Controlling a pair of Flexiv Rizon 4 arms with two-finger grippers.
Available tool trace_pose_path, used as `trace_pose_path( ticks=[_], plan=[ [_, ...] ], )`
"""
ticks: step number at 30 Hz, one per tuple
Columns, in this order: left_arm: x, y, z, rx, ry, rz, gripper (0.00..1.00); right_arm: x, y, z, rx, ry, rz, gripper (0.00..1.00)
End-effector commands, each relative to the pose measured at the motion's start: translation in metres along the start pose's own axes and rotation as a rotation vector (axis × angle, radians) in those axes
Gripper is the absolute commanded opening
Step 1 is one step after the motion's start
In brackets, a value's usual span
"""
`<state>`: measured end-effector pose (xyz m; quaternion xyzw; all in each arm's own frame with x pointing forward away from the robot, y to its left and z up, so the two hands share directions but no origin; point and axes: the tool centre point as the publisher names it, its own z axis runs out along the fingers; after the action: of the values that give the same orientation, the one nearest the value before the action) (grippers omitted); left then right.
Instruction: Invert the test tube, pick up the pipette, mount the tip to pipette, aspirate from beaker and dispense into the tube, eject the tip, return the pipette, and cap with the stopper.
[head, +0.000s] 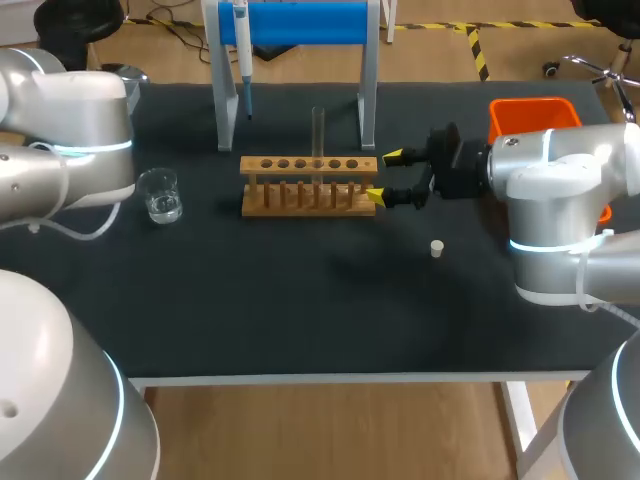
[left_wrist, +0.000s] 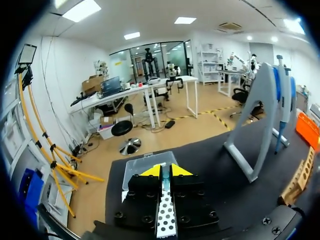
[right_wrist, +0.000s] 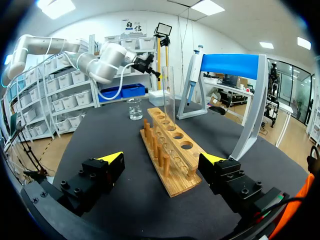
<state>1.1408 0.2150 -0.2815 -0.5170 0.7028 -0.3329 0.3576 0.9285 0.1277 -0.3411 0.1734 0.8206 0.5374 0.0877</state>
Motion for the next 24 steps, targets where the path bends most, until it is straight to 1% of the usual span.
trace_pose_path(
  ticks=[1,5,9,11,12,24],
  plan=[
    [0.006,-0.004,-0.033,0.005,0.067,0.046,0.00,0.000,0.000,0.000,-0.001,0.000,0.000,1.00],
    [0.021,-0.010,-0.054,0.007,0.149,0.116,0.00,0.000,0.000,0.000,-0.001,0.000,0.000,1.00],
    [0.040,-0.015,-0.077,0.023,0.255,0.178,0.00,0.000,0.000,0.000,-0.001,0.000,0.000,1.00],
    [0.051,-0.016,-0.088,0.020,0.328,0.228,0.00,0.000,0.000,0.000,-0.001,0.000,0.000,1.00],
    [0.057,-0.017,-0.094,0.029,0.353,0.237,0.00,0.000,0.000,0.000,-0.001,0.000,0.000,1.00],
    [0.057,-0.017,-0.094,0.029,0.353,0.237,0.00,0.000,0.000,0.000,-0.001,0.000,0.000,1.00]
  ],
)
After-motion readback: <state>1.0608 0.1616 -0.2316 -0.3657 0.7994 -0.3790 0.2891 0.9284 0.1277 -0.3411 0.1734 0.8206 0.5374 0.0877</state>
